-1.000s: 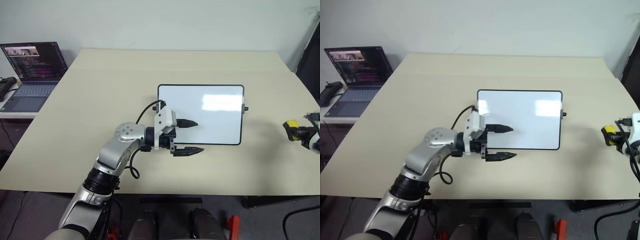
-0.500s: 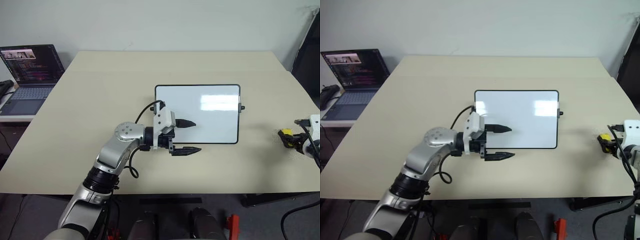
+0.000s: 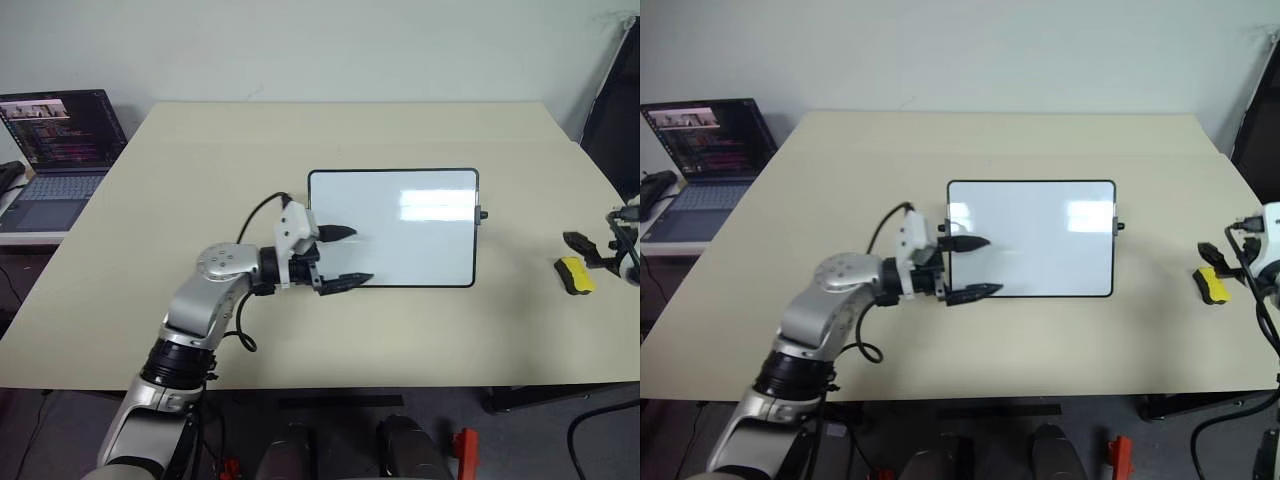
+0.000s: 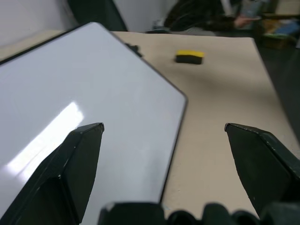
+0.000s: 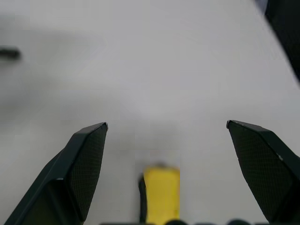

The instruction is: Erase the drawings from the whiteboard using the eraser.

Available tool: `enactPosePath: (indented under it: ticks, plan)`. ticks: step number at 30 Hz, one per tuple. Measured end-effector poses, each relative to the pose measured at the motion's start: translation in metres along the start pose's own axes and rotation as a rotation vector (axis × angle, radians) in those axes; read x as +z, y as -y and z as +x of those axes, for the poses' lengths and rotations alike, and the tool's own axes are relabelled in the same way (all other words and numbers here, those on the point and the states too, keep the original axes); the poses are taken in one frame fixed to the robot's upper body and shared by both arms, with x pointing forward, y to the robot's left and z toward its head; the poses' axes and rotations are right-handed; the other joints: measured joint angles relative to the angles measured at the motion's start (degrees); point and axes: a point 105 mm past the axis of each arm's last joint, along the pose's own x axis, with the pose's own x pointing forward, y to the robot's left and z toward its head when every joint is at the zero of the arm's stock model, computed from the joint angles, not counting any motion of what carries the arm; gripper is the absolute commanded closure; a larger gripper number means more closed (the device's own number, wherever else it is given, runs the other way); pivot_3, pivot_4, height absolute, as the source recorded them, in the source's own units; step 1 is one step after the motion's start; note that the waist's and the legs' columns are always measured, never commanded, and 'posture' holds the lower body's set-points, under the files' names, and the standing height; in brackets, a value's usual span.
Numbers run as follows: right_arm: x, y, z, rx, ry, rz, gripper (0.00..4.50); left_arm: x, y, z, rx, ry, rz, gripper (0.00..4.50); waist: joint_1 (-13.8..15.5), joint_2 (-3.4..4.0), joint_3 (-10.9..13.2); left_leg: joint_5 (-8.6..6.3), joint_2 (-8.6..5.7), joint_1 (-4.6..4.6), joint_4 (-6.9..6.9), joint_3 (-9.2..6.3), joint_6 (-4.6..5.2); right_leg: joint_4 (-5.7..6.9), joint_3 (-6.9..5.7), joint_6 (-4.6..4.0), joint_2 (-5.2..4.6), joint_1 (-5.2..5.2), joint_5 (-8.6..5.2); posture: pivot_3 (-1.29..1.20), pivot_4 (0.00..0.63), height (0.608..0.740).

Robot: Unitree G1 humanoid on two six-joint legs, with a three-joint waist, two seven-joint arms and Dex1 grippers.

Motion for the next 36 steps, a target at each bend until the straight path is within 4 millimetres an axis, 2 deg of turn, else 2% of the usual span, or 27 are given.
enactPosePath:
  ticks: [2, 5, 8, 12, 18, 22, 26, 28, 31, 36]
  plan:
    - [-0.005, -0.017, 0.009, 0.009, 0.068, 0.043, 0.03, -0.001, -0.019, -0.013, 0.121, 0.021, 0.004, 0.0, 0.02, -0.03, -0.01, 0.0, 0.03, 0.02, 0.02, -0.02, 0.0, 0.01, 0.0, 0.0, -0.01, 0.02, 0.01, 0.0, 0.15, 0.74]
    - [-0.029, -0.042, 0.02, 0.027, 0.088, 0.084, 0.03, -0.01, -0.055, -0.042, 0.38, 0.04, -0.001, 0.0, 0.23, 0.0, -0.01, 0.0, 0.03, 0.01, 0.0, -0.04, 0.0, 0.02, 0.0, 0.0, -0.09, -0.01, 0.01, 0.0, 0.15, 0.74]
    - [-0.038, -0.041, 0.022, 0.002, 0.101, 0.105, 0.03, -0.026, -0.074, -0.061, 0.561, 0.029, -0.035, 0.0, 0.72, 0.01, -0.01, 0.0, -0.04, -0.09, 0.01, -0.04, 0.0, -0.02, 0.0, 0.04, -0.17, -0.07, 0.03, 0.0, 0.15, 0.74]
    - [-0.03, -0.032, 0.025, -0.036, 0.167, 0.12, 0.03, -0.054, -0.074, -0.065, 0.638, -0.027, -0.052, 0.0, 1.3, 0.01, -0.01, 0.0, -0.02, -0.07, -0.01, -0.05, 0.0, -0.04, -0.03, 0.05, -0.13, -0.07, 0.04, 0.0, 0.15, 0.74]
    - [-0.038, -0.032, 0.026, -0.026, 0.185, 0.128, 0.03, -0.083, -0.075, -0.057, 0.745, -0.063, -0.077, 0.0, 1.33, 0.01, -0.01, 0.0, -0.04, -0.06, 0.0, -0.06, 0.0, 0.01, -0.04, 0.04, -0.11, -0.05, 0.05, 0.0, 0.15, 0.74]
    - [-0.047, -0.041, 0.028, -0.017, 0.188, 0.148, 0.03, -0.095, -0.082, -0.06, 0.805, -0.087, -0.088, 0.0, 0.98, 0.01, -0.01, 0.0, -0.05, -0.03, -0.01, -0.03, 0.0, 0.04, -0.03, 0.04, -0.06, -0.06, 0.05, 0.0, 0.15, 0.74]
    - [-0.056, -0.062, 0.034, 0.001, 0.18, 0.176, 0.03, -0.109, -0.084, -0.069, 0.842, -0.115, -0.108, 0.0, 0.38, 0.02, -0.02, 0.0, -0.03, -0.01, -0.01, -0.02, 0.0, 0.07, 0.0, 0.04, -0.06, -0.08, 0.05, 0.0, 0.15, 0.74]
    - [-0.059, -0.072, 0.037, 0.015, 0.175, 0.19, 0.03, -0.114, -0.087, -0.077, 0.862, -0.132, -0.11, 0.0, 0.29, 0.02, -0.02, 0.01, -0.03, -0.01, -0.01, -0.04, 0.0, 0.09, -0.01, 0.04, -0.07, -0.08, 0.05, 0.0, 0.15, 0.74]
    - [-0.058, -0.074, 0.038, 0.016, 0.185, 0.185, 0.03, -0.115, -0.092, -0.084, 0.89, -0.135, -0.097, 0.0, 0.36, 0.02, -0.02, 0.01, -0.04, -0.02, 0.0, -0.06, 0.0, 0.07, -0.02, 0.04, -0.09, -0.07, 0.05, 0.0, 0.15, 0.74]
    - [-0.058, -0.073, 0.038, 0.002, 0.193, 0.195, 0.03, -0.113, -0.093, -0.077, 0.875, -0.124, -0.093, 0.0, 0.65, 0.02, -0.02, 0.0, -0.04, -0.04, 0.0, -0.1, 0.0, 0.07, -0.05, 0.04, -0.09, -0.08, 0.05, 0.0, 0.15, 0.74]
